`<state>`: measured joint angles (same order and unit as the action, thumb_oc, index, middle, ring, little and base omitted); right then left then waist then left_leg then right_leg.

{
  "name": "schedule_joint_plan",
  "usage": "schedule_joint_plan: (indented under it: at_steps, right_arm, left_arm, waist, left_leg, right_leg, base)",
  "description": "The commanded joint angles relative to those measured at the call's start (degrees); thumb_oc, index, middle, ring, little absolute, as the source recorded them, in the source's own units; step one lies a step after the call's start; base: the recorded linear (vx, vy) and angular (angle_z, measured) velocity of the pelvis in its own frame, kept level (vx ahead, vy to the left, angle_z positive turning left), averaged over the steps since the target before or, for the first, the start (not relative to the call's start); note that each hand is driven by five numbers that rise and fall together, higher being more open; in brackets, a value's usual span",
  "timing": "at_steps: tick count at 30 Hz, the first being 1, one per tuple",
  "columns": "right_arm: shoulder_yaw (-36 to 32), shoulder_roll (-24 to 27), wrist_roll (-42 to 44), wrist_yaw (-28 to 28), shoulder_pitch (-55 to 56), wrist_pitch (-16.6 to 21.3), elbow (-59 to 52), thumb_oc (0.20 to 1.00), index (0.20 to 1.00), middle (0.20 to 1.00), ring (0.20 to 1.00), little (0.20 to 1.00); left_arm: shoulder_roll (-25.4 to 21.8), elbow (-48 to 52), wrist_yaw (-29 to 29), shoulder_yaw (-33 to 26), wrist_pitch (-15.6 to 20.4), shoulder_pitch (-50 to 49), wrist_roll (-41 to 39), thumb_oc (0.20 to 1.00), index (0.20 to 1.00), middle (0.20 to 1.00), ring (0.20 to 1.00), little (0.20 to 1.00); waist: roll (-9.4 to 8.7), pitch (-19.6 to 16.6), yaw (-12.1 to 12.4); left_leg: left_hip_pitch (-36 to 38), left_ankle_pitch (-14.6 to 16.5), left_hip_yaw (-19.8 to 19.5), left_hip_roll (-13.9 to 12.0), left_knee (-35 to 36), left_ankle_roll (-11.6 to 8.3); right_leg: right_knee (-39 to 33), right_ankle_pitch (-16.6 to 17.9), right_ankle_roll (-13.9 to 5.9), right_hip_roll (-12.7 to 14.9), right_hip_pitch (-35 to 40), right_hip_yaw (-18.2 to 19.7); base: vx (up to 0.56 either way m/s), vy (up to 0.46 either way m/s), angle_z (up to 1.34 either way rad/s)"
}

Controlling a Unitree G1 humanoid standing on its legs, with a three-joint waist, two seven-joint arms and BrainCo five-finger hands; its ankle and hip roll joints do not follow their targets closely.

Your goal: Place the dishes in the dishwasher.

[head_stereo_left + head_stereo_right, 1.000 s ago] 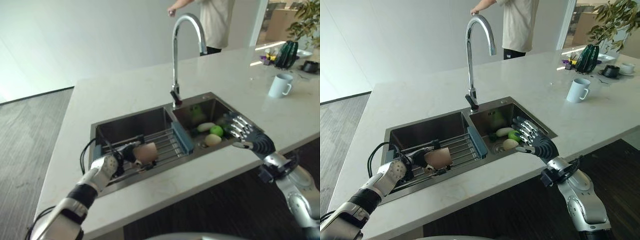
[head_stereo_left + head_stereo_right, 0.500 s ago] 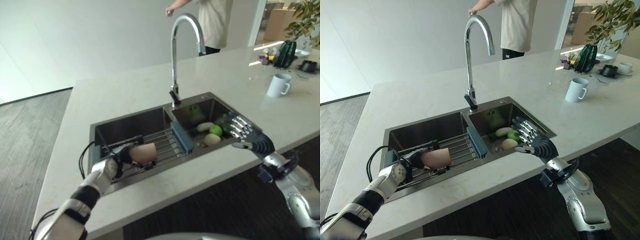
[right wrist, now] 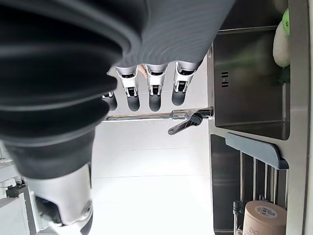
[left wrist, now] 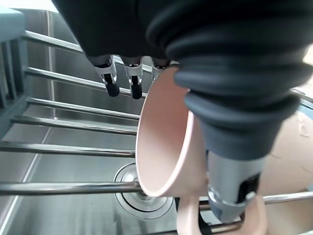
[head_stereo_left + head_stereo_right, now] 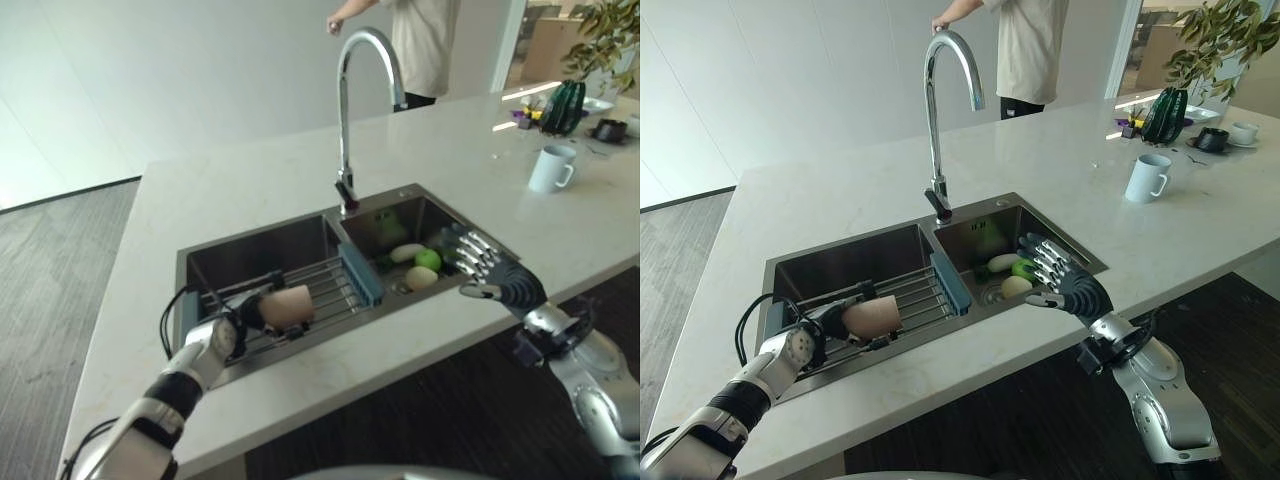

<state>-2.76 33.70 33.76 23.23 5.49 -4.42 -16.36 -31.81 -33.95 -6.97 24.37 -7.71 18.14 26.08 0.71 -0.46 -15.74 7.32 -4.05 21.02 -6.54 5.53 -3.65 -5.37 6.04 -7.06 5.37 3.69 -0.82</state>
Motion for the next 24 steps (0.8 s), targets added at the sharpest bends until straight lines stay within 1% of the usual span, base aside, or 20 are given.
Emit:
schedule_joint_plan:
  at_steps: [1,3,4,9,13,20,22,24]
  right_arm:
    - [-0.8,0.0,0.1,0.1,-3.8,2.2,-3.2,1.000,1.000,1.000,1.000,1.000]
    - [-0.8,0.0,0.3,0.1,-3.9,1.9,-3.4,1.000,1.000,1.000,1.000,1.000]
    - [-0.8,0.1,0.5,0.0,-4.0,1.7,-3.6,1.000,1.000,1.000,1.000,1.000]
    - [-0.8,0.1,0.4,0.3,-3.8,1.6,-3.5,1.000,1.000,1.000,1.000,1.000]
    - [-0.6,0.3,0.5,0.3,-3.8,1.9,-3.2,1.000,1.000,1.000,1.000,1.000]
    - [-0.8,0.2,0.0,0.0,-2.7,3.1,-2.7,1.000,1.000,1.000,1.000,1.000]
    - [-1.2,0.2,0.0,-0.3,-2.3,3.2,-2.8,1.000,1.000,1.000,1.000,1.000]
    - [-1.2,0.1,-0.1,-0.7,-1.8,3.7,-2.6,1.000,1.000,1.000,1.000,1.000]
  left_arm:
    - [-2.0,-3.6,-0.4,-0.8,-0.3,7.0,3.1,1.000,1.000,1.000,1.000,1.000]
    - [-1.6,-5.3,-1.6,-0.6,-1.3,7.0,4.7,1.000,1.000,1.000,1.000,1.000]
    - [-1.4,-6.0,-1.3,-0.3,-0.5,6.9,5.0,0.200,0.200,0.200,0.200,0.200]
    - [-1.7,-6.5,-2.0,-0.3,0.3,6.7,6.9,0.200,0.200,0.200,0.200,0.200]
    - [-2.8,-5.8,-2.3,0.2,1.8,6.8,7.1,0.200,0.200,0.200,0.200,0.200]
    - [-4.1,-2.3,2.0,-0.8,4.5,5.4,3.9,0.200,0.200,0.200,0.200,0.200]
    - [-4.6,-0.9,4.0,-1.5,6.0,4.5,2.8,0.200,0.200,0.200,0.200,0.200]
    - [-5.2,0.7,4.7,-2.3,6.4,3.9,1.7,0.200,0.200,0.200,0.200,0.200]
  waist:
    - [0.69,1.6,-0.4]
    - [0.76,1.5,-0.6]
    - [0.78,1.5,-0.7]
    - [0.90,1.5,-0.8]
    - [1.04,1.6,-0.7]
    - [0.98,1.8,-0.1]
    - [0.89,1.9,0.1]
    - [0.80,1.9,0.4]
  left_leg:
    - [3.4,7.2,-0.2,-0.3,-0.5,0.87]
    - [3.4,7.2,-0.2,-0.3,-0.5,0.90]
    - [3.4,7.2,-0.1,-0.2,-0.5,0.86]
    - [3.4,7.2,0.0,-0.2,-0.5,0.85]
    - [3.5,7.2,0.0,-0.2,-0.5,0.86]
    - [3.4,7.2,-0.4,-0.1,-0.5,0.87]
    - [3.4,7.3,-0.5,0.0,-0.5,0.88]
    - [3.3,7.4,-0.7,0.0,-0.5,0.94]
  right_leg:
    - [0.4,-5.4,-3.20,-0.2,1.7,-1.0]
    - [0.4,-5.4,-3.21,-0.2,1.8,-0.9]
    - [0.4,-5.4,-3.22,-0.2,1.7,-0.8]
    - [0.4,-5.4,-3.22,-0.3,1.7,-0.6]
    - [0.4,-5.4,-3.20,-0.4,1.7,-0.7]
    - [0.4,-5.4,-3.28,-0.2,1.9,-1.1]
    - [0.4,-5.4,-3.34,0.0,2.0,-1.3]
    - [0.4,-5.4,-3.35,0.0,2.0,-1.5]
  base:
    - [0.00,0.000,0.00]
    - [0.00,0.000,0.00]
    - [0.00,0.000,0.00]
    - [0.00,0.000,0.00]
    - [0.00,0.000,0.00]
    - [0.00,0.000,0.00]
    - [0.00,0.000,0.00]
    - [0.00,0.000,0.00]
